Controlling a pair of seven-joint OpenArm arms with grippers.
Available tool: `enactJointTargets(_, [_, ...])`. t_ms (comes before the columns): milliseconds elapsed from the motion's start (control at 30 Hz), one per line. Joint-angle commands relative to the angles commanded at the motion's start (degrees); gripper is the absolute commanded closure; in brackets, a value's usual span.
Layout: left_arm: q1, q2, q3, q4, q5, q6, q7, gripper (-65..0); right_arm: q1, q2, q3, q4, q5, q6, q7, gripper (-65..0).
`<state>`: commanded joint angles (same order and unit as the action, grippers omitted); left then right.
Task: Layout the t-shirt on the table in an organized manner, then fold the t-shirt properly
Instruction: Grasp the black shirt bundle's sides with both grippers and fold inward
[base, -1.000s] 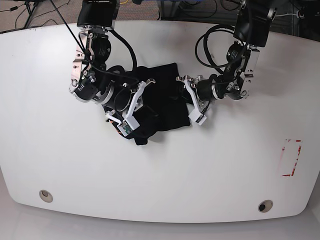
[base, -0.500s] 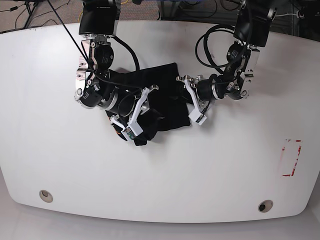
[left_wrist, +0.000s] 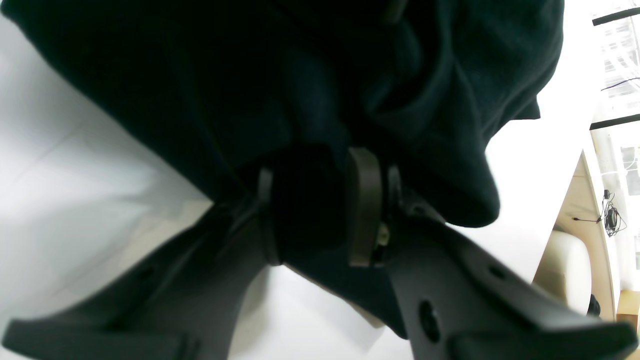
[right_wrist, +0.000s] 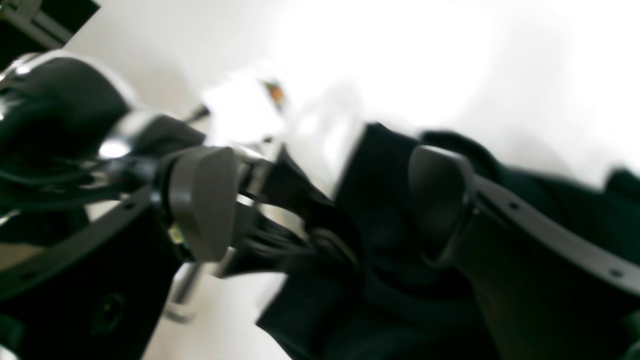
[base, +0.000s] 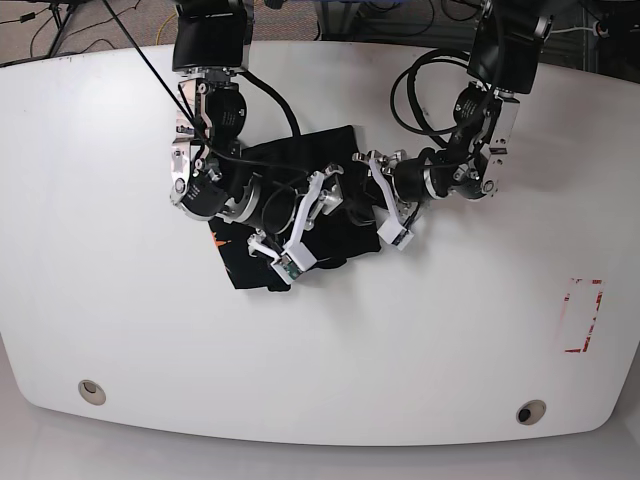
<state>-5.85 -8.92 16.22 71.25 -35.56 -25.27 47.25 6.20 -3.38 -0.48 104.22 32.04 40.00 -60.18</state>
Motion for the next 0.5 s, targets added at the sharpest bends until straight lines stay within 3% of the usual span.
enactJointTargets(233, [-0.35, 0.00, -0.18, 5.10, -0.09, -0.09, -0.18, -17.9, 1.14, 5.89, 3.25, 0.88, -0.09, 0.00, 0.09, -49.5])
enactJointTargets(500, [-0.26, -0.26, -4.04, 11.25, -5.27, -0.09, -0.18, -17.9, 2.99, 7.21, 2.64, -2.02, -4.22, 0.00, 0.97, -49.5])
